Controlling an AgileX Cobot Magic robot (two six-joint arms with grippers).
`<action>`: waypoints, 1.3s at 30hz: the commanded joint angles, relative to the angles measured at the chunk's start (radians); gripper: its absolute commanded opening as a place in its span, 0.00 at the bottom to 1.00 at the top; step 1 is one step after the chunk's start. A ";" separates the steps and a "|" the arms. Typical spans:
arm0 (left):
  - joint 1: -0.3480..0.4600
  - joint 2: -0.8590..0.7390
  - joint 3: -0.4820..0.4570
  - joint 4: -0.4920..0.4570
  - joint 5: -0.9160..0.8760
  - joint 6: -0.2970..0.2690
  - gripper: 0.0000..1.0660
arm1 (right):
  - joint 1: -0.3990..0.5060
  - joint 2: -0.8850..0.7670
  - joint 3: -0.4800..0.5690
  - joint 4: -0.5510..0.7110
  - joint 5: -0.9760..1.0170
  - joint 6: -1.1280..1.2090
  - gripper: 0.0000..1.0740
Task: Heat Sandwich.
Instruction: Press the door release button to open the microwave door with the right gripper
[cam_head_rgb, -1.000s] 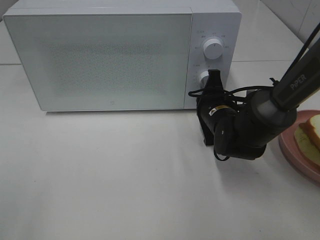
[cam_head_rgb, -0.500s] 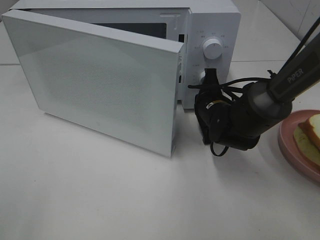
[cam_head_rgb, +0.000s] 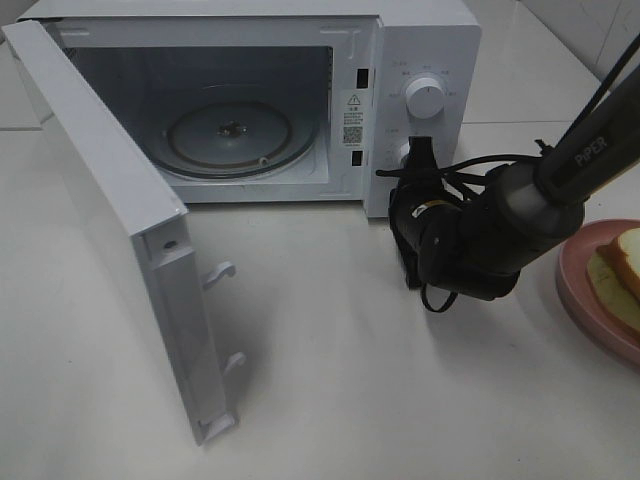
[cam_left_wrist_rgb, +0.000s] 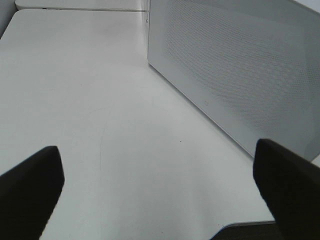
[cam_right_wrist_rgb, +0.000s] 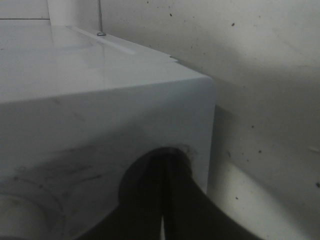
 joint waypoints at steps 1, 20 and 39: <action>0.001 -0.016 0.004 0.000 -0.008 -0.006 0.92 | -0.057 -0.008 -0.102 -0.138 -0.164 0.009 0.00; 0.001 -0.016 0.004 0.000 -0.008 -0.006 0.92 | -0.004 -0.092 0.062 -0.145 -0.054 0.032 0.00; 0.001 -0.016 0.004 0.000 -0.008 -0.006 0.92 | 0.044 -0.362 0.411 -0.227 -0.045 0.026 0.03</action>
